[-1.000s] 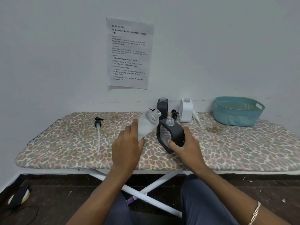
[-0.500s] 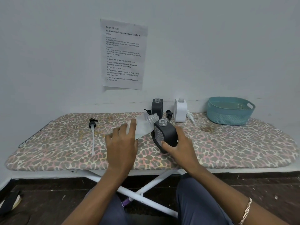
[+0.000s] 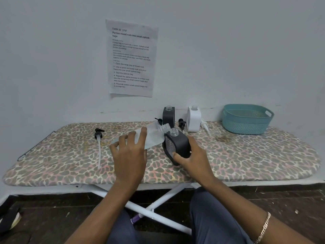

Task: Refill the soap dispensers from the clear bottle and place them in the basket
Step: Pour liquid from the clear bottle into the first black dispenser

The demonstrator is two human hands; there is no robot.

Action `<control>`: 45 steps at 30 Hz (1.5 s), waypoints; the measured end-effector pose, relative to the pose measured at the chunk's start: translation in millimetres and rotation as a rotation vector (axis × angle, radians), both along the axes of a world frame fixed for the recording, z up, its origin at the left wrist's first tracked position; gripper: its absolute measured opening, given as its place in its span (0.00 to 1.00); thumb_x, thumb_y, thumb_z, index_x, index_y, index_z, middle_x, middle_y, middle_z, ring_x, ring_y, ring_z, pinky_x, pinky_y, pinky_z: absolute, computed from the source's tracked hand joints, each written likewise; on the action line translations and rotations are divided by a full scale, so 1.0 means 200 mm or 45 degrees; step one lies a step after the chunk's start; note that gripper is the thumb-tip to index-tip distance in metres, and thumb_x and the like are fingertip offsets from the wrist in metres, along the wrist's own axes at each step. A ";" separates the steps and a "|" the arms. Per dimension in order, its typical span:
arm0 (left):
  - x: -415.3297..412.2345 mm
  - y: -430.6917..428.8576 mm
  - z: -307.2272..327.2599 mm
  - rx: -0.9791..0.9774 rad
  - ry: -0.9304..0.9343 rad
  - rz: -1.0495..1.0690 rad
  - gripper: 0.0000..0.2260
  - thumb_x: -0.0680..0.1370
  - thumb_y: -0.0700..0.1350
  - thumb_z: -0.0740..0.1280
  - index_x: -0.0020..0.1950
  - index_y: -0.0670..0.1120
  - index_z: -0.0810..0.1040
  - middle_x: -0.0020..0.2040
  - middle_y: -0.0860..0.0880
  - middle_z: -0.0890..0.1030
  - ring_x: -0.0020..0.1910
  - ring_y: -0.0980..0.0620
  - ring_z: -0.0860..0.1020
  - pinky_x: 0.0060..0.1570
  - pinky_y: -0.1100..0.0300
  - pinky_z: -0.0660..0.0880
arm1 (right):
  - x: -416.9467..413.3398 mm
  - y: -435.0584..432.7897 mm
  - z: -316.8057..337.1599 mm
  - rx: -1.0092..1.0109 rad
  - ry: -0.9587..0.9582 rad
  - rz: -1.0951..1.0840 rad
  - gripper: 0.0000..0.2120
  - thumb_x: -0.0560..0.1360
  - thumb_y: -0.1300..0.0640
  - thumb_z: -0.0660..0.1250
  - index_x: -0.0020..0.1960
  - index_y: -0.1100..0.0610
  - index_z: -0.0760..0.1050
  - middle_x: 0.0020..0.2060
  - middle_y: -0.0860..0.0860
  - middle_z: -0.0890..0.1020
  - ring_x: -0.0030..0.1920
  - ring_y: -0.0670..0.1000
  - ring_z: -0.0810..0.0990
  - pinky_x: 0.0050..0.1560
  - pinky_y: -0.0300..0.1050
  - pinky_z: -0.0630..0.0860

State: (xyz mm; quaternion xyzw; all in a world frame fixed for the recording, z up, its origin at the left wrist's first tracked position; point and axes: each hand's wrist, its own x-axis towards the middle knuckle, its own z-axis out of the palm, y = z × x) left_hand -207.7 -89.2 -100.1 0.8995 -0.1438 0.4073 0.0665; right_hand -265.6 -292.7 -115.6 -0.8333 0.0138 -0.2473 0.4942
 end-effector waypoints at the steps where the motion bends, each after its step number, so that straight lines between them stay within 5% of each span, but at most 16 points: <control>1: 0.00 0.00 0.00 0.001 -0.003 0.001 0.36 0.68 0.42 0.83 0.74 0.49 0.75 0.62 0.42 0.82 0.60 0.37 0.79 0.54 0.39 0.73 | 0.00 0.00 0.00 -0.004 0.002 -0.001 0.22 0.75 0.54 0.76 0.62 0.42 0.70 0.49 0.40 0.81 0.49 0.32 0.79 0.42 0.28 0.76; 19: -0.01 -0.01 0.03 0.031 -0.020 0.037 0.35 0.69 0.40 0.80 0.74 0.51 0.74 0.62 0.43 0.80 0.59 0.37 0.76 0.54 0.39 0.70 | 0.01 -0.01 -0.01 -0.026 0.011 0.002 0.22 0.74 0.51 0.76 0.62 0.40 0.70 0.49 0.44 0.83 0.48 0.42 0.82 0.45 0.43 0.82; 31: 0.00 -0.01 0.05 0.050 -0.046 0.033 0.35 0.70 0.38 0.78 0.76 0.53 0.73 0.63 0.43 0.80 0.61 0.37 0.75 0.54 0.40 0.67 | 0.00 0.00 0.01 -0.001 0.012 0.015 0.23 0.74 0.54 0.76 0.61 0.40 0.69 0.48 0.44 0.83 0.48 0.40 0.81 0.43 0.34 0.80; 36: 0.00 -0.01 0.06 0.046 -0.073 0.035 0.36 0.69 0.36 0.77 0.76 0.53 0.73 0.63 0.43 0.79 0.61 0.38 0.74 0.55 0.39 0.67 | 0.00 -0.01 0.01 -0.003 0.004 0.016 0.20 0.74 0.55 0.77 0.60 0.45 0.71 0.47 0.47 0.84 0.46 0.42 0.82 0.41 0.38 0.81; 45: 0.01 -0.02 0.07 0.042 -0.094 0.034 0.35 0.70 0.35 0.76 0.75 0.53 0.74 0.64 0.43 0.79 0.61 0.38 0.74 0.56 0.39 0.67 | 0.00 -0.01 0.01 -0.011 0.023 0.013 0.21 0.74 0.54 0.77 0.60 0.44 0.70 0.46 0.43 0.81 0.44 0.32 0.79 0.40 0.31 0.79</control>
